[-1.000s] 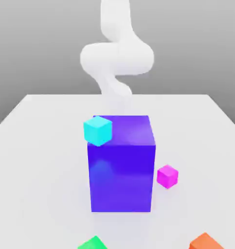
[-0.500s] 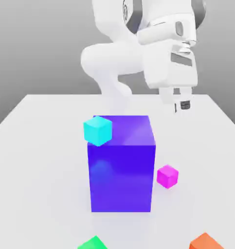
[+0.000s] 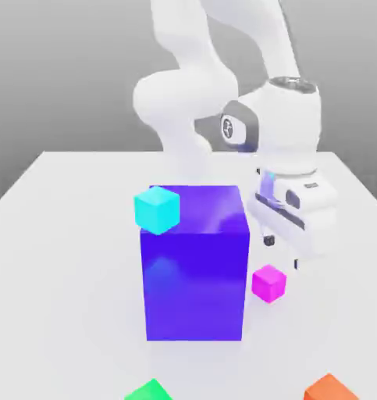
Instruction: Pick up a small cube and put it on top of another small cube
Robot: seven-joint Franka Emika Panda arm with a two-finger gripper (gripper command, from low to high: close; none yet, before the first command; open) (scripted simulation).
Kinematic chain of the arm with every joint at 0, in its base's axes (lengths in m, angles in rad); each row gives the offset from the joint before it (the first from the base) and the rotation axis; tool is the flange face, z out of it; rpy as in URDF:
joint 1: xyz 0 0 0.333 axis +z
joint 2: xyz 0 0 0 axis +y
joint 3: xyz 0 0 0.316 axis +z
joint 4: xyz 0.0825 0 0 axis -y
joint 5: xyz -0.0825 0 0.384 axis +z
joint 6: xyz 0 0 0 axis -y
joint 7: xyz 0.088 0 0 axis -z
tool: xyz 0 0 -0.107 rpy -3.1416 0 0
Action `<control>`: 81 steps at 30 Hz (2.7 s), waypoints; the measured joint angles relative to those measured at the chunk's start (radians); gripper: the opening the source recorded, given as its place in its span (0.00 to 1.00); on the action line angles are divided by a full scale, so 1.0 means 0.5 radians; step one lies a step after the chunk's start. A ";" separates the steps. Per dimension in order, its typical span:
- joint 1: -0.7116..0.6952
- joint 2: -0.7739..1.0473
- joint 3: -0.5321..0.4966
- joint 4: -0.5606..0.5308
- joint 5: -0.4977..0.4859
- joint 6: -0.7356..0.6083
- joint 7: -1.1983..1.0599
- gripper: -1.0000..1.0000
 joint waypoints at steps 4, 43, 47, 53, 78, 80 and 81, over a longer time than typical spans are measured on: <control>0.116 0.171 -0.021 -0.009 0.211 0.137 -0.256 0.50; -0.199 0.204 0.386 0.141 0.230 0.036 -0.195 0.00; -0.142 0.419 0.400 0.422 0.229 0.019 -0.108 0.00; -0.347 0.638 0.302 0.850 0.281 -0.173 -0.354 0.00; -1.194 1.047 0.004 1.453 0.519 -0.486 -1.376 1.00; -1.195 1.047 0.004 1.453 0.520 -0.483 -1.378 1.00; -1.185 0.999 -0.009 1.450 0.499 -0.526 -1.363 1.00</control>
